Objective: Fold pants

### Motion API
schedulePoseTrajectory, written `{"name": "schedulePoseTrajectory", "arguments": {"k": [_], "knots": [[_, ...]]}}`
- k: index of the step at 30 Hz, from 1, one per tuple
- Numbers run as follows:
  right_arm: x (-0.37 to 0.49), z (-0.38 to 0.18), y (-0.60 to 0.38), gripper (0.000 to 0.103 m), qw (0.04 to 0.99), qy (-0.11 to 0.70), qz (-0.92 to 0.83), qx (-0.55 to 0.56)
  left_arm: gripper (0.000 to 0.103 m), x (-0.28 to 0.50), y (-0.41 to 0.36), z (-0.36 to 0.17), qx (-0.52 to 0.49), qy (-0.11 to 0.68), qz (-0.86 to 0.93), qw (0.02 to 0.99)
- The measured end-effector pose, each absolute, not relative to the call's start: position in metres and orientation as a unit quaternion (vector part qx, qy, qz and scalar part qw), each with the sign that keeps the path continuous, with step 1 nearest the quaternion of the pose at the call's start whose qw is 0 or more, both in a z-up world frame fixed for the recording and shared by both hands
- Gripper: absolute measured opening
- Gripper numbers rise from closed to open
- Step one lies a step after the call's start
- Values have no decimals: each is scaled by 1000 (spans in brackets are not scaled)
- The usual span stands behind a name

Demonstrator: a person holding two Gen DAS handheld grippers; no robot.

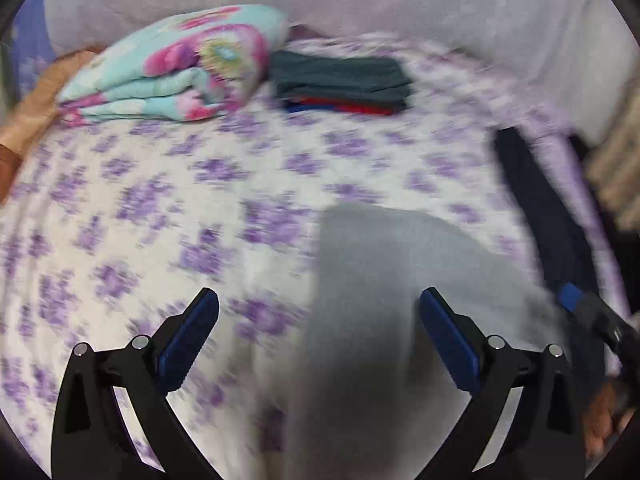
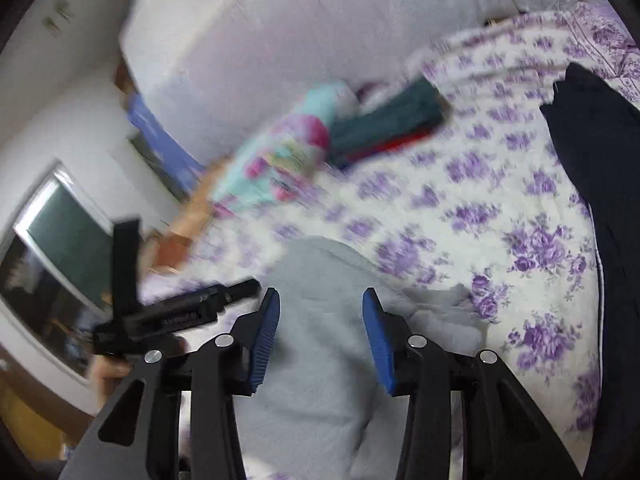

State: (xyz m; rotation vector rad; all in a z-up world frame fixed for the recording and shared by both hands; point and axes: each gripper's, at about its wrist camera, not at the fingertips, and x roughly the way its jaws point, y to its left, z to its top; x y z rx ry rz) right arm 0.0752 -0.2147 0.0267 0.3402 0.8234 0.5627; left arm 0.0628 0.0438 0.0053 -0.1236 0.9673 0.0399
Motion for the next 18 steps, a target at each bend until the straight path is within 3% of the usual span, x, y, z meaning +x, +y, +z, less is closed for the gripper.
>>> {"name": "schedulePoseTrajectory", "arguments": {"k": [3, 6, 8, 9, 10, 11, 14, 17, 18], "knots": [[90, -1, -209, 25, 882, 413, 211, 88, 99, 98, 43, -40, 1, 504, 69, 861], [81, -14, -205, 24, 886, 403, 221, 58, 99, 108, 50, -59, -13, 532, 63, 844], [69, -10, -208, 30, 884, 401, 233, 50, 99, 101, 48, -46, -9, 523, 67, 849], [60, -3, -212, 38, 883, 399, 241, 56, 98, 90, 45, -36, 5, 513, 69, 856], [49, 2, -214, 54, 883, 394, 248, 62, 98, 80, 43, -27, 15, 502, 67, 862], [36, 8, -218, 61, 885, 383, 257, 68, 98, 68, 42, -19, 17, 490, 62, 870], [8, 6, -219, 65, 888, 362, 277, 60, 98, 28, 40, -7, 11, 458, 27, 888], [7, -27, -211, 64, 876, 415, 243, 35, 99, 25, 32, -43, 19, 488, 33, 872], [5, -29, -212, 72, 879, 412, 239, 31, 99, 26, 37, -52, -10, 496, 33, 868]]}}
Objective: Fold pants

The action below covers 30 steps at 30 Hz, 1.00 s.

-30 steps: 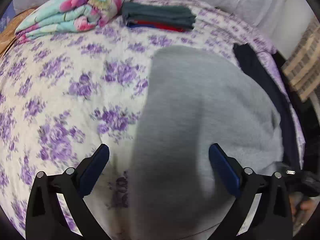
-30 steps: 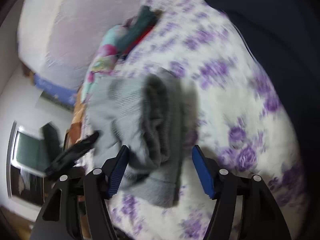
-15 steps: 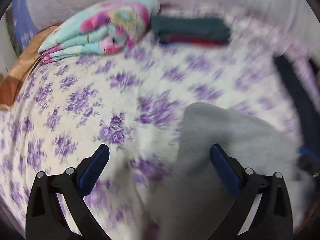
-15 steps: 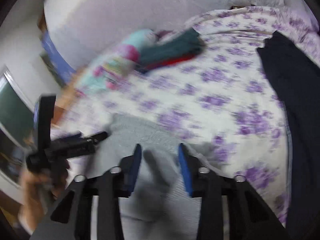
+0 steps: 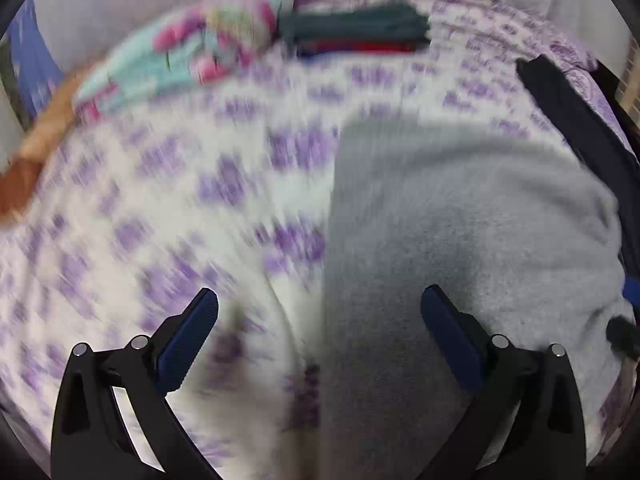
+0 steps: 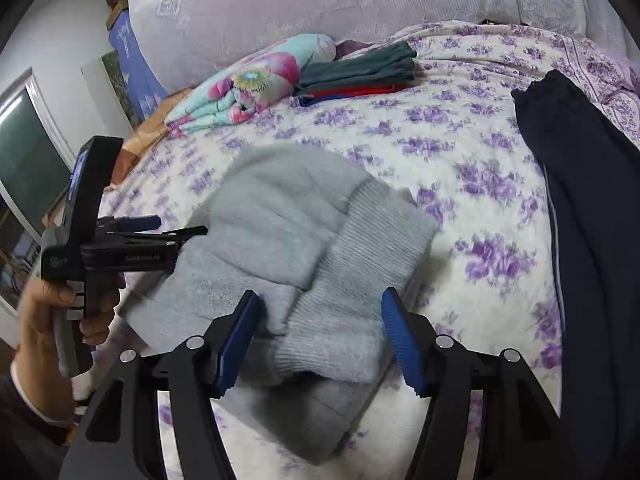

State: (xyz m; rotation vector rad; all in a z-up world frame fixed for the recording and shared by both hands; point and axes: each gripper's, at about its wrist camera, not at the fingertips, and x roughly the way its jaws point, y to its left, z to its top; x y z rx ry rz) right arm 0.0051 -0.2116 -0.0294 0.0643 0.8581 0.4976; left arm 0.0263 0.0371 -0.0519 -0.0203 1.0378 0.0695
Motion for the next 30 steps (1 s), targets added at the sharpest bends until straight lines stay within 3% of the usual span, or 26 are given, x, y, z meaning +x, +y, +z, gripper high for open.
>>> {"name": "schedulePoseTrajectory", "arguments": {"k": [7, 13, 17, 18, 19, 22, 30], "knots": [[5, -23, -258, 91, 840, 433, 273, 180, 98, 19, 74, -30, -125, 524, -17, 842], [29, -58, -271, 92, 776, 483, 287, 287, 98, 21, 103, -41, -186, 540, -2, 820], [51, -76, -239, 93, 757, 508, 297, 284, 98, 23, 93, -56, -168, 552, -11, 816], [53, -76, -234, 86, 759, 508, 293, 283, 98, 23, 89, -56, -158, 549, -12, 821], [54, -74, -229, 70, 766, 503, 287, 279, 98, 23, 87, -55, -153, 547, -14, 823], [50, -62, -225, 53, 781, 486, 298, 254, 98, 23, 89, -53, -157, 550, -19, 820], [41, -63, -274, 50, 791, 463, 294, 271, 98, 27, 68, -46, -162, 558, -72, 811]]}}
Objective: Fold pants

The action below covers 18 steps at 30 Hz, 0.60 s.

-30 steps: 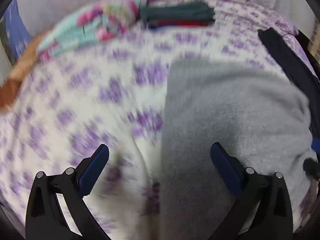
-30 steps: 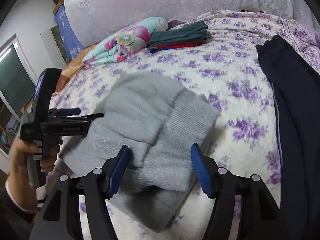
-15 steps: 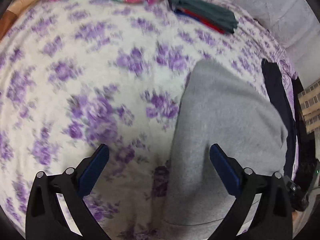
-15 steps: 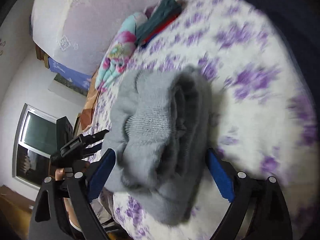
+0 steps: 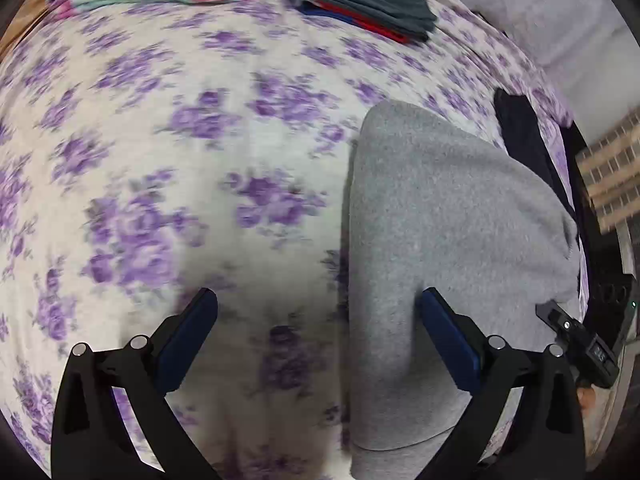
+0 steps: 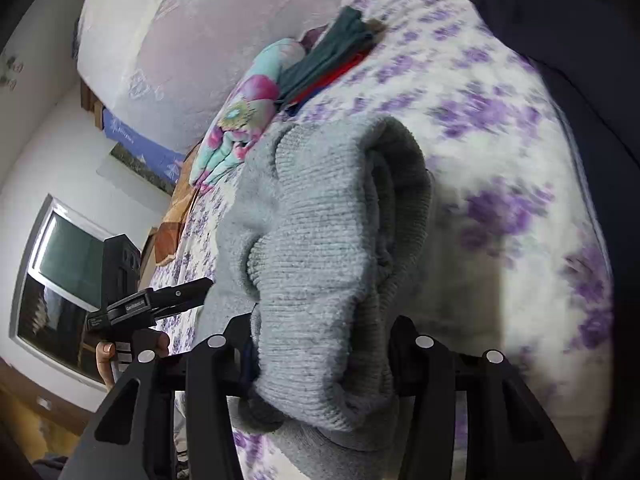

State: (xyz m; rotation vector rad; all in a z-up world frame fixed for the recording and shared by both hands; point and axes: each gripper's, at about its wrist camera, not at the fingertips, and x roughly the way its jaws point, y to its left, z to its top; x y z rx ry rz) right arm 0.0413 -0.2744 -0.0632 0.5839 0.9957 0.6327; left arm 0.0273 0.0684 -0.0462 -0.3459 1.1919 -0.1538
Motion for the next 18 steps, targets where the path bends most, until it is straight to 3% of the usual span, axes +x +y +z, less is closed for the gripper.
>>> {"name": "schedulePoseTrajectory", "arguments": {"k": [5, 7, 9, 11, 14, 18], "knots": [[40, -77, -274, 56, 790, 462, 293, 276, 99, 46, 41, -71, -203, 596, -110, 769], [44, -81, -274, 65, 783, 467, 295, 285, 96, 47, 36, -72, -210, 591, -105, 772], [47, -86, -271, 71, 777, 469, 303, 290, 63, 45, 28, -63, -194, 579, -133, 781], [50, -82, -261, 71, 786, 466, 304, 267, 59, 44, 24, -57, -187, 576, -145, 783], [54, -75, -256, 56, 786, 466, 303, 268, 52, 44, 27, -60, -195, 574, -150, 781], [51, -44, -247, 50, 797, 447, 326, 240, 30, 40, 34, -51, -210, 559, -171, 784]]}}
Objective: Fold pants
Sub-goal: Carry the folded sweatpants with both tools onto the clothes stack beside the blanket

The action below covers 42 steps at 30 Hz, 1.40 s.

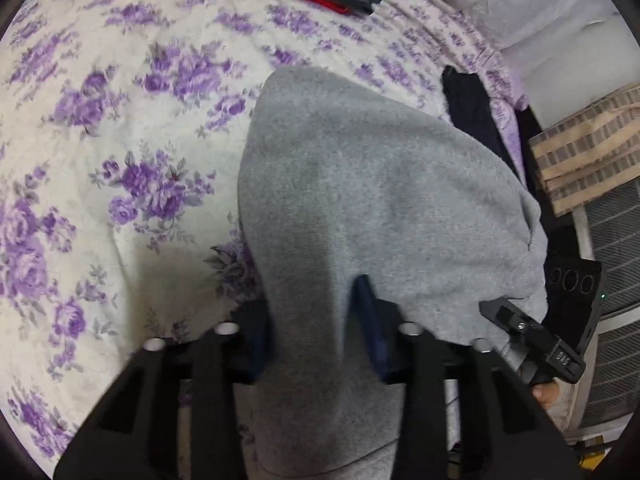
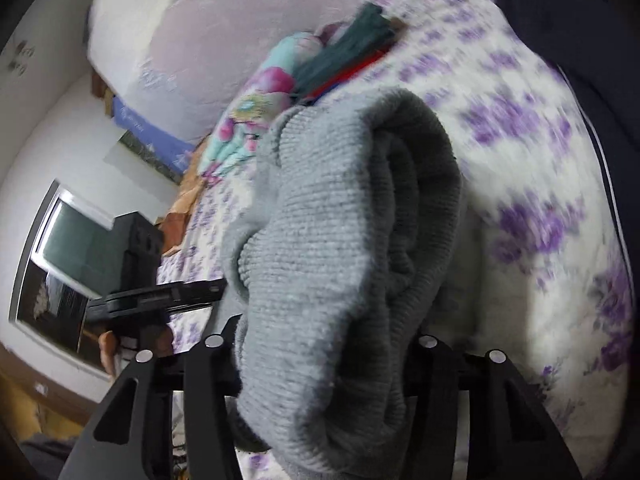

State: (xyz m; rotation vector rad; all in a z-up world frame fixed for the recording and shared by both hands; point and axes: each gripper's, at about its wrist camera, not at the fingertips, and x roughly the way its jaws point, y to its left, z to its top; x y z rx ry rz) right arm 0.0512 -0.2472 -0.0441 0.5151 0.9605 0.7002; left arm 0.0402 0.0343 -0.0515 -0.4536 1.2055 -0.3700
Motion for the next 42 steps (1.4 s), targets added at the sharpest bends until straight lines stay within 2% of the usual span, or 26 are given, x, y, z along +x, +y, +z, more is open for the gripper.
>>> {"name": "schedulePoseTrajectory", "arguments": {"k": [4, 7, 12, 15, 17, 20, 22, 23, 24, 25, 26, 28, 32, 38, 42], "knots": [[57, 16, -237, 49, 827, 383, 361, 198, 29, 41, 37, -11, -206, 518, -194, 807], [84, 73, -225, 49, 852, 326, 382, 151, 29, 60, 46, 44, -200, 458, -193, 845], [200, 147, -201, 52, 852, 264, 437, 115, 32, 139, 69, 138, -182, 358, -141, 905], [301, 154, -190, 53, 841, 260, 451, 147, 35, 214, 82, 165, -191, 319, -96, 923], [357, 143, -183, 54, 844, 267, 438, 157, 36, 257, 88, 160, -197, 316, -74, 925], [441, 97, -172, 58, 847, 305, 404, 161, 38, 344, 91, 117, -204, 347, -35, 915], [491, 38, -172, 73, 860, 363, 325, 153, 42, 397, 89, 62, -186, 390, 1, 902], [509, 5, -172, 75, 869, 403, 254, 131, 43, 415, 86, 34, -172, 414, 25, 894], [518, -17, -172, 83, 870, 428, 216, 112, 54, 431, 83, 2, -150, 443, 52, 882], [523, -35, -175, 95, 870, 433, 209, 110, 74, 439, 84, -31, -149, 458, 73, 873], [523, -43, -184, 100, 876, 415, 214, 124, 87, 435, 85, -35, -156, 437, 90, 881], [525, -49, -191, 100, 869, 419, 225, 135, 88, 430, 75, -38, -129, 409, 107, 897], [514, -31, -189, 100, 878, 417, 202, 124, 87, 431, 73, -29, -134, 424, 102, 890], [425, 40, -198, 100, 917, 342, 171, 114, 87, 380, 62, -2, -139, 409, 98, 896], [360, 58, -199, 100, 931, 315, 160, 87, 90, 320, 47, 15, -139, 388, 68, 909]]}}
